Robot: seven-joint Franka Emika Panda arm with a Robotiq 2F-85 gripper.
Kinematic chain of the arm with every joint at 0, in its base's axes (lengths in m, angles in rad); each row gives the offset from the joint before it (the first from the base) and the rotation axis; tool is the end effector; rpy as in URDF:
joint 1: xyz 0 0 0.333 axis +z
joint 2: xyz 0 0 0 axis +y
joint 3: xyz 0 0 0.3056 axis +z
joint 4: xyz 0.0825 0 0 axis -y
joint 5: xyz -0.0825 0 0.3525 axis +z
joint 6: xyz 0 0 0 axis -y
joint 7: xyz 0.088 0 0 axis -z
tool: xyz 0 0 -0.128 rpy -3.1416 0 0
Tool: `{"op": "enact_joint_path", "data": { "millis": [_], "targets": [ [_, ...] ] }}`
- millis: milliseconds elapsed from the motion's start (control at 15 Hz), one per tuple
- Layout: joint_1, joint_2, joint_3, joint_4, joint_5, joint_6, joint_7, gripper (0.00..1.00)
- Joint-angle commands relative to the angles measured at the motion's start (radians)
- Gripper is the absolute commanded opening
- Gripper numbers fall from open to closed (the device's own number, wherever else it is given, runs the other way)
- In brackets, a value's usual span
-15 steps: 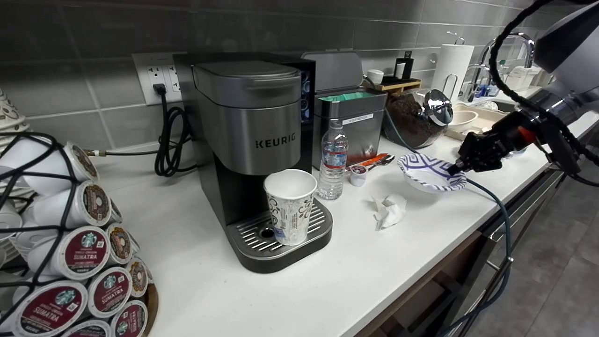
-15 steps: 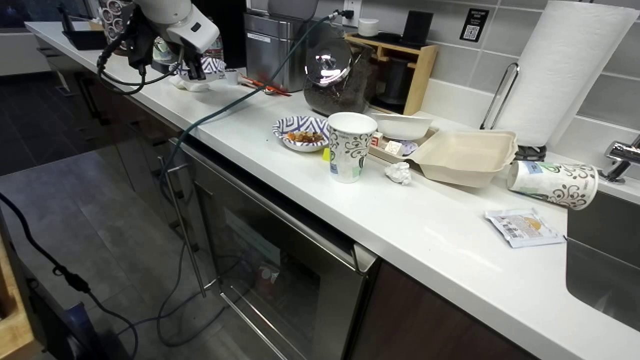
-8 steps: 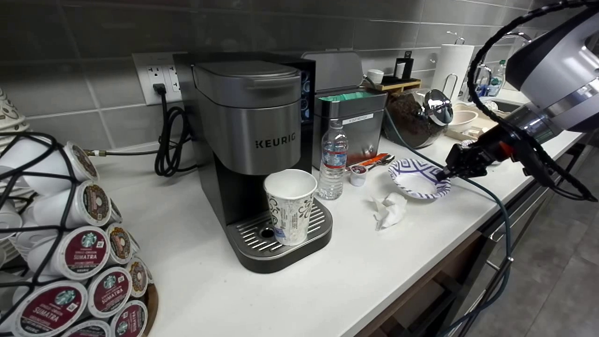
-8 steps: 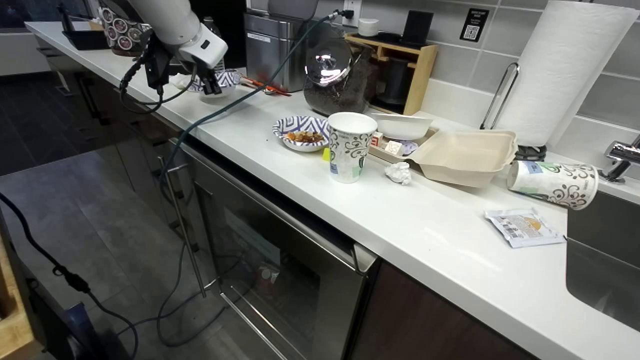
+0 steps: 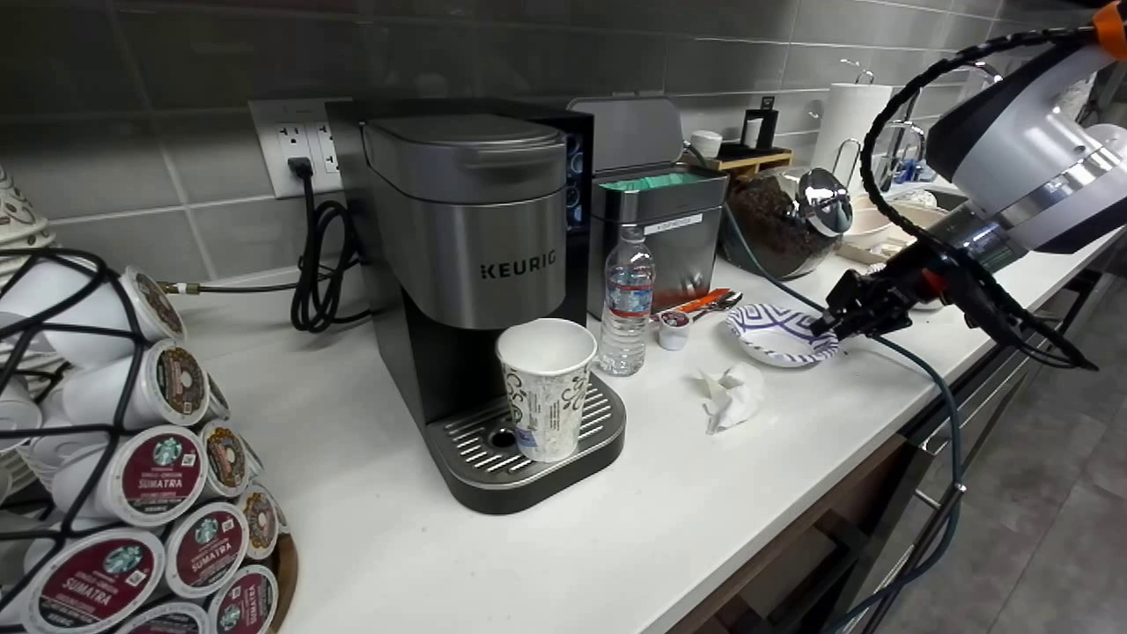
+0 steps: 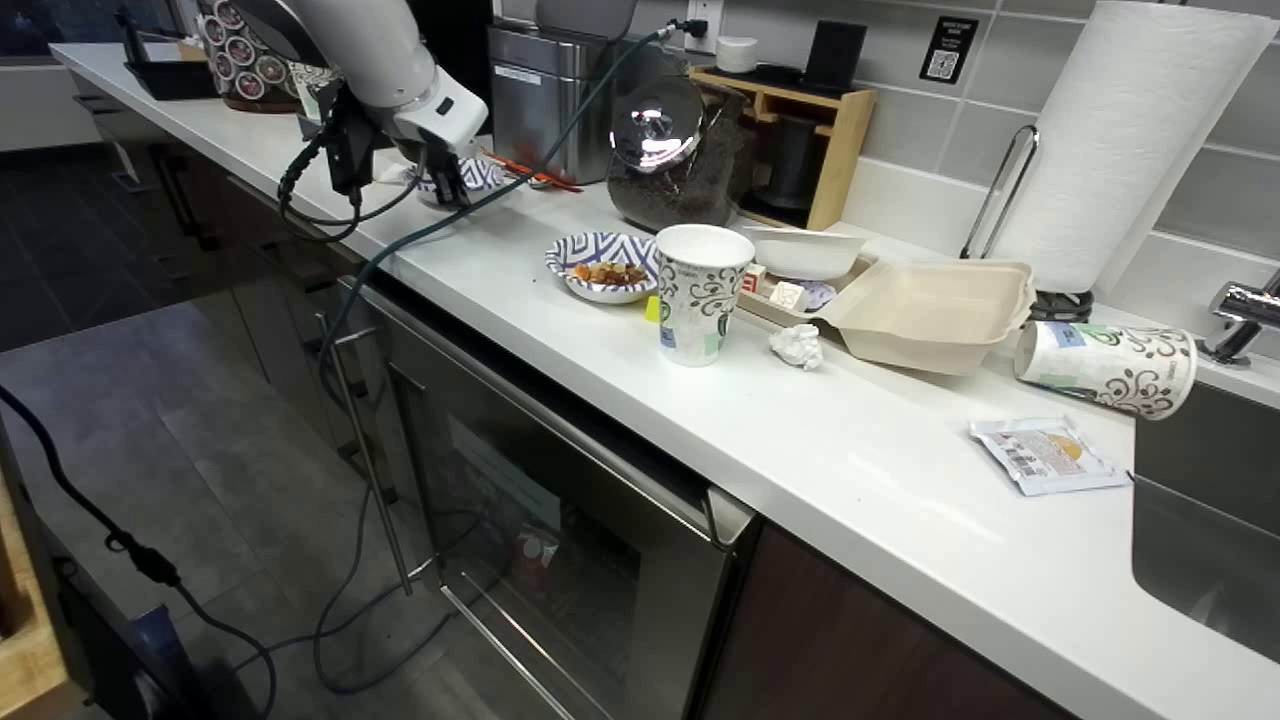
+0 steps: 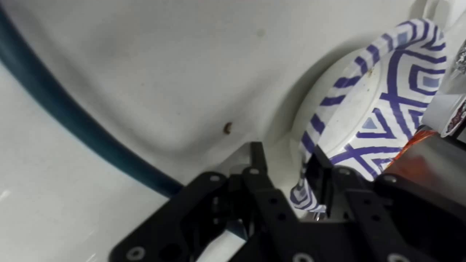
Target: Pour the contents of the bowl into the other bowl
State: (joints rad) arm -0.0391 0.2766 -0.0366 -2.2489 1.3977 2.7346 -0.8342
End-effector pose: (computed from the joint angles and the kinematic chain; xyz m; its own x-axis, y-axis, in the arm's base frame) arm 0.5224 -0.0696 0.2435 0.7981 -0.5381 0.2710 -0.3329 -0.7687 -0.5462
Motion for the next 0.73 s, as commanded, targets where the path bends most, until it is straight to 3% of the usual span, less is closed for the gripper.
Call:
{"op": "enact_joint_path", "data": {
  "millis": [0,67,267,333,533,600,667],
  "targets": [
    [-0.042,-0.141,-0.068,-0.094,-0.274,-0.204,0.170,0.66],
    [-0.089,-0.189,-0.060,-0.108,-0.351,-0.293,0.175,0.73],
    [-0.220,-0.276,-0.028,-0.105,-0.447,-0.552,0.159,0.95],
    [-0.203,-0.304,-0.121,-0.076,-0.511,-0.645,0.172,1.00],
    [-0.271,-0.353,-0.227,-0.003,-0.620,-0.821,0.053,1.00],
    [-0.225,-0.323,-0.195,-0.026,-0.578,-0.733,0.112,1.00],
    [-0.245,-0.343,-0.227,-0.011,-0.593,-0.781,0.085,1.00]
  ]
}}
